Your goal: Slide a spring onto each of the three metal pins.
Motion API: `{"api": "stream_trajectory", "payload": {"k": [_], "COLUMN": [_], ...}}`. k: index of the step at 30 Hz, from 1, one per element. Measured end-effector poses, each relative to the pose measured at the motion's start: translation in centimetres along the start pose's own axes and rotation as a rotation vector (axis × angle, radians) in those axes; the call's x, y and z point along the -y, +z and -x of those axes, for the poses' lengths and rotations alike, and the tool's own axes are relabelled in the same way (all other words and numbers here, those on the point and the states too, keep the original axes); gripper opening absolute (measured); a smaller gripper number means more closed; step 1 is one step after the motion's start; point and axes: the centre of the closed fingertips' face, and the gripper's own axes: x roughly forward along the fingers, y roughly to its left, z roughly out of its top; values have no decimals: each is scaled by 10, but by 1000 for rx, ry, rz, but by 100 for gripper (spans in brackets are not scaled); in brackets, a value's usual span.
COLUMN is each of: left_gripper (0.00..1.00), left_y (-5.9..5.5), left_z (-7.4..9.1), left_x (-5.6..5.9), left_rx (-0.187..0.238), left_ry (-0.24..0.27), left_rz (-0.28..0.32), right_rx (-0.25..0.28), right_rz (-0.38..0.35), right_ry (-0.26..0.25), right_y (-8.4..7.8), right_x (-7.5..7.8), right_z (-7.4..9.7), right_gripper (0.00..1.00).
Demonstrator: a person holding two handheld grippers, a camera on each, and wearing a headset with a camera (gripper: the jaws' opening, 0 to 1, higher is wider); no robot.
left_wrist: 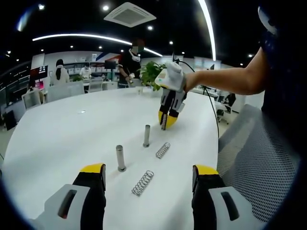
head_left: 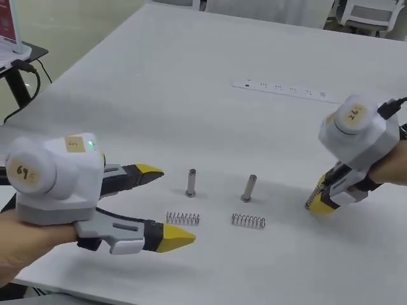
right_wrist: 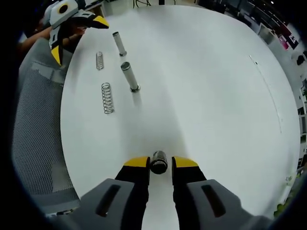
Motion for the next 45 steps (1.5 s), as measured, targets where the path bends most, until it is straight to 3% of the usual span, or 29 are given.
{"api": "stream_trajectory", "payload": {"k": [22, 37, 45], "left_gripper": [69, 69, 69], "left_y": [1, 2, 3], "left_z": [0, -1, -2], "left_x": [0, 2, 3], "left_rx": [4, 7, 12], "left_ry": [-3, -12, -17], "left_rz": [-7, -13, -16], "right_rx": [25, 52, 63], "right_rz": [-20, -47, -40], "right_ry": [-30, -29, -16], "right_y": [-10, -16, -13], "right_x": [-6, -24, -43], "right_z": [11, 16, 15], "right_gripper": [23, 23, 23]}}
